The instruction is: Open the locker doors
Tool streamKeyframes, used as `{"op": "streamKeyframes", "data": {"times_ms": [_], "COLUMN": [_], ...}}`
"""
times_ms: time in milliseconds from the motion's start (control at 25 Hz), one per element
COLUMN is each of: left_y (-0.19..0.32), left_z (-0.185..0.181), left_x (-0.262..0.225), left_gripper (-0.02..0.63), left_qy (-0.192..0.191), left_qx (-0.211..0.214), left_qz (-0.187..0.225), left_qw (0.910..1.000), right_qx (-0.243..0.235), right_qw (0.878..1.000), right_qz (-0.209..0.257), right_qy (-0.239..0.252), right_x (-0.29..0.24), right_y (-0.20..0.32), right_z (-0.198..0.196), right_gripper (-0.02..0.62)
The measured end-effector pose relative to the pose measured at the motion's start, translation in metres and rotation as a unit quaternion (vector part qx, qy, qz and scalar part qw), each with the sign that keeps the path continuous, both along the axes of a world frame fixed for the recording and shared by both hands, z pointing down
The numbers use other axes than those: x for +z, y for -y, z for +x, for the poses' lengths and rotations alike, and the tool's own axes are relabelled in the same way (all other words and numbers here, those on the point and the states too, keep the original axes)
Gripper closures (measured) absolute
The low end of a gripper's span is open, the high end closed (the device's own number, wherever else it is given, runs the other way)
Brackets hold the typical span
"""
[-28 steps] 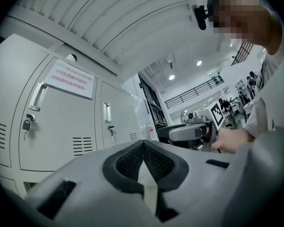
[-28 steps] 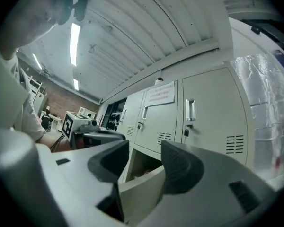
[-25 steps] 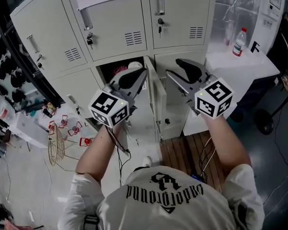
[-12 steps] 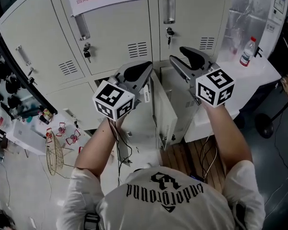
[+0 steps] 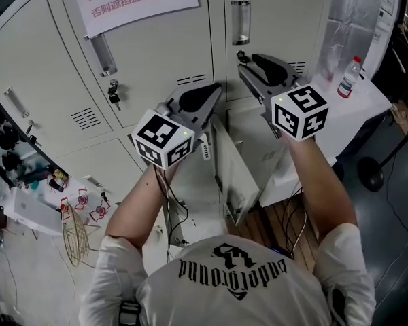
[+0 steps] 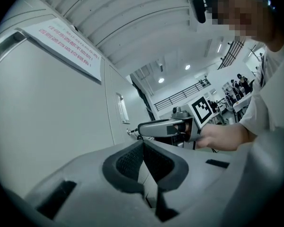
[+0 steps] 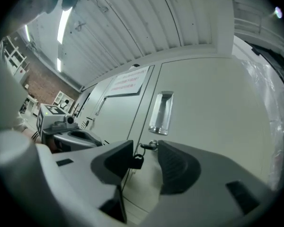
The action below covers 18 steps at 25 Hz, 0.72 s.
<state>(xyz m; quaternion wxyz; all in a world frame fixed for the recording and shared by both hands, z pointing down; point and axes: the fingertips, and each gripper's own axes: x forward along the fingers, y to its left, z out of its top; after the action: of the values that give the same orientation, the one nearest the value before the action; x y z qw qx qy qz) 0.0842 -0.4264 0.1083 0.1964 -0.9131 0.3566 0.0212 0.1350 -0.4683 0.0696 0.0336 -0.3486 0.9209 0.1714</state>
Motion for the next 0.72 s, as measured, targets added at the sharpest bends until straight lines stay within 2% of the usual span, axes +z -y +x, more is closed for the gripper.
{"op": "streamKeyframes", "data": {"times_ms": [200, 720], "left_y": [0.009, 0.009], "left_z": [0.001, 0.004], "left_x": [-0.003, 0.003], "left_gripper": [0.598, 0.598], "left_qy": [0.001, -0.003], "left_qx": [0.008, 0.017], "left_qz": [0.000, -0.007], "left_qw": [1.0000, 0.9998], "right_qx": [0.015, 0.048], "right_qw": [1.000, 0.999], "right_qz": [-0.002, 0.008], "right_qy": [-0.011, -0.017], "right_x": [0.001, -0.001], "right_y": [0.014, 0.018], "right_z": [-0.009, -0.012], "right_gripper": [0.433, 0.488]}}
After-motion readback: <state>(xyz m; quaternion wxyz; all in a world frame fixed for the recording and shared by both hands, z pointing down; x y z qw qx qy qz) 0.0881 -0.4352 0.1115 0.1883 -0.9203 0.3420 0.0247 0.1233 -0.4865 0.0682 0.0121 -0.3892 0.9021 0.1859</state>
